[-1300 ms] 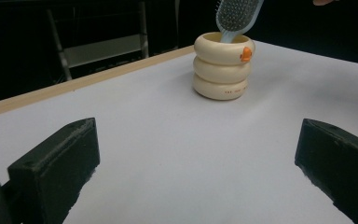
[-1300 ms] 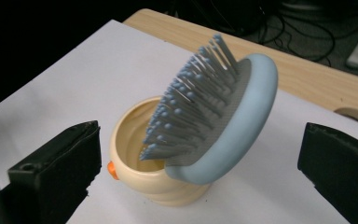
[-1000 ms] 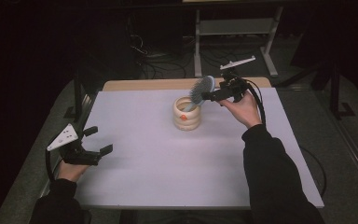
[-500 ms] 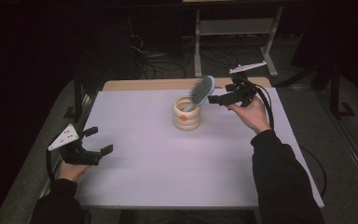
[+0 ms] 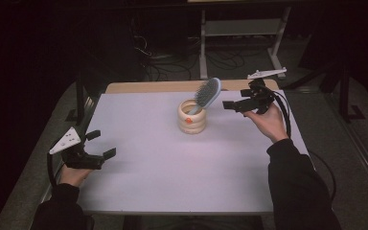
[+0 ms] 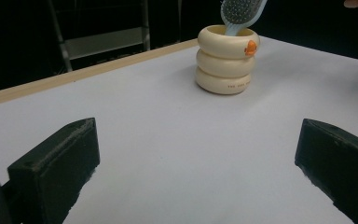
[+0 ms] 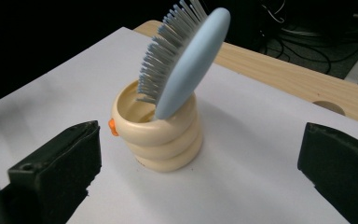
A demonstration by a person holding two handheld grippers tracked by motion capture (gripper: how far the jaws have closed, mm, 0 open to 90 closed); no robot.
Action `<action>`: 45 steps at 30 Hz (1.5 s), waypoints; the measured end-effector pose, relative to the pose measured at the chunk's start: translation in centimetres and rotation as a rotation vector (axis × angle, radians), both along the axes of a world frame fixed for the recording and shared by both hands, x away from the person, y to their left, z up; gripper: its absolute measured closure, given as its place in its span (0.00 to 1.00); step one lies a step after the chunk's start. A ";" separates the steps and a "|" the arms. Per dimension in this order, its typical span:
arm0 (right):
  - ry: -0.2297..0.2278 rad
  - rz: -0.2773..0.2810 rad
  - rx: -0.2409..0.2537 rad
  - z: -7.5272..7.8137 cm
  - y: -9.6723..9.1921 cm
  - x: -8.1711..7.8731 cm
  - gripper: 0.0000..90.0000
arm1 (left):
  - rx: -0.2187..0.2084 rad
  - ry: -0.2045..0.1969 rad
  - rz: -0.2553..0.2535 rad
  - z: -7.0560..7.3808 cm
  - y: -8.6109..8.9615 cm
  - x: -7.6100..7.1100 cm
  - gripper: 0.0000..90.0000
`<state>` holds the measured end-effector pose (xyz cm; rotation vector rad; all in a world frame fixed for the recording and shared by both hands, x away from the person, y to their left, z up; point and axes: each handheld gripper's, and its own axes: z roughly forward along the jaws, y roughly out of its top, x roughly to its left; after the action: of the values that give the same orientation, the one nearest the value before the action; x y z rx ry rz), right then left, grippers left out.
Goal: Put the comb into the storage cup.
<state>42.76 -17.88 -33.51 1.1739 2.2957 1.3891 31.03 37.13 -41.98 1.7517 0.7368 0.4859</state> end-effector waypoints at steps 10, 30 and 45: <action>0.000 -0.015 0.003 -0.9 -1.5 -1.0 0.00 | 0.001 0.003 -0.002 -0.1 0.0 0.1 0.00; 0.012 -0.013 -0.026 -4.6 -2.7 -3.8 0.00 | 0.007 0.016 -0.006 -0.3 -0.1 0.2 0.00; -0.021 -0.019 -0.017 -5.8 -3.9 -6.5 0.00 | 0.014 0.022 -0.010 -0.4 -0.2 0.2 0.00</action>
<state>36.27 -21.83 -39.34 1.1677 2.2714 1.3659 31.18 36.92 -42.33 1.7757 0.7408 0.4670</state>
